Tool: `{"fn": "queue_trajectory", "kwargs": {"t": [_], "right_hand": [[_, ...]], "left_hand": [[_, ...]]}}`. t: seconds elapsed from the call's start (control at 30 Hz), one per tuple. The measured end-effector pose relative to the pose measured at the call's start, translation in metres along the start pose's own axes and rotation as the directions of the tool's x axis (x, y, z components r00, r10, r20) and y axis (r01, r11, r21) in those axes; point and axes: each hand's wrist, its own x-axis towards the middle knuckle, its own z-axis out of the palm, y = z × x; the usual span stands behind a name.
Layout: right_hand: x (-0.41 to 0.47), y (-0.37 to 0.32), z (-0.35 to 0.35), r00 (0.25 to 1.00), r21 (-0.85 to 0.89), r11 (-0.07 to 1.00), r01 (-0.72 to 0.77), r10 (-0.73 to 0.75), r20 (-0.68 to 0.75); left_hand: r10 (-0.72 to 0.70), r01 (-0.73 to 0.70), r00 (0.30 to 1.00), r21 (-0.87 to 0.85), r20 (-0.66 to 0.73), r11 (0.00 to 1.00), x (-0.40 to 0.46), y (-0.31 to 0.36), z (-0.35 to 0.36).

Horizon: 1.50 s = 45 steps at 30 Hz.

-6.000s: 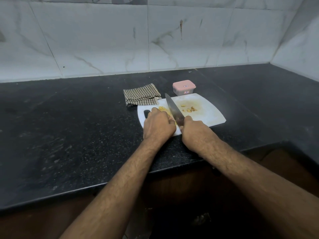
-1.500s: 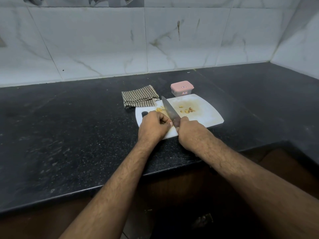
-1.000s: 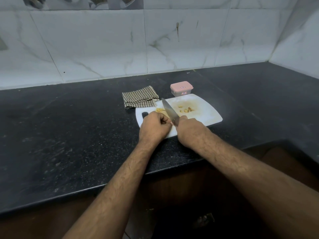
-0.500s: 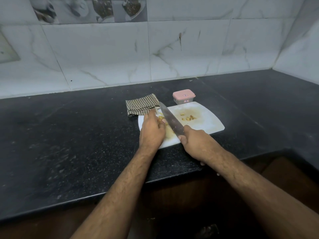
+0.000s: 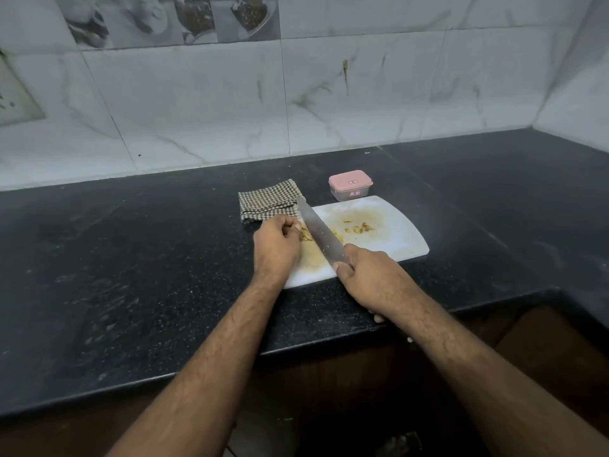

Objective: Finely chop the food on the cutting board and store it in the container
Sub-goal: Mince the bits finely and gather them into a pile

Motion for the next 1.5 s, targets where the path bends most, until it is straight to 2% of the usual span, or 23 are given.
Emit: {"fn": "queue_trajectory", "kwargs": {"t": [0.07,0.1,0.17,0.2,0.27,0.5,0.7,0.8,0.87,0.97,1.23,1.4,1.5], "right_hand": [[-0.001,0.005,0.001,1.000,0.125,0.992,-0.013,0.014,-0.006],[-0.002,0.008,0.002,0.999,0.263,0.964,-0.036,0.036,0.005],[-0.003,0.015,0.004,0.994,0.577,0.810,-0.106,0.083,0.066],[-0.003,0.017,0.004,0.992,0.662,0.738,-0.130,0.093,0.091],[-0.002,0.020,0.003,0.989,0.722,0.676,-0.145,0.089,0.115],[0.000,0.024,0.007,0.993,0.778,0.617,-0.118,0.084,0.084],[-0.001,0.027,0.008,0.992,0.828,0.555,-0.075,0.123,0.008],[-0.002,0.027,0.007,0.992,0.836,0.545,-0.065,0.124,-0.004],[-0.003,0.027,0.007,0.993,0.835,0.547,-0.056,0.119,-0.011],[-0.004,0.027,0.007,0.992,0.832,0.553,-0.048,0.123,-0.025],[-0.004,0.027,0.008,0.991,0.824,0.566,-0.036,0.128,-0.044],[-0.003,0.027,0.009,0.990,0.820,0.571,-0.036,0.131,-0.047],[-0.003,0.027,0.009,0.991,0.822,0.568,-0.040,0.129,-0.042]], "left_hand": [[0.035,-0.036,0.999,0.047,0.021,0.998,-0.002,0.000,0.000],[0.060,-0.063,0.997,0.088,0.040,0.994,-0.004,0.000,0.001],[0.102,-0.115,0.991,0.164,0.086,0.980,-0.005,0.000,0.004],[0.112,-0.130,0.989,0.196,0.101,0.972,-0.005,0.001,0.005],[0.126,-0.149,0.986,0.238,0.109,0.960,-0.005,0.001,0.006],[0.142,-0.158,0.986,0.244,0.082,0.957,-0.006,0.003,0.005],[0.173,-0.199,0.977,0.241,0.126,0.950,-0.012,0.008,0.001],[0.265,-0.319,0.938,0.254,0.225,0.913,-0.016,0.008,0.001],[0.315,-0.394,0.887,0.196,0.337,0.898,-0.018,0.005,0.000],[0.320,-0.426,0.854,0.198,0.411,0.883,-0.019,0.002,0.000],[0.316,-0.397,0.870,0.159,0.378,0.904,-0.022,0.006,-0.001],[0.333,-0.440,0.860,0.231,0.387,0.868,-0.023,0.008,0.001],[0.342,-0.424,0.881,0.224,0.326,0.877,-0.021,0.007,0.002]]}}
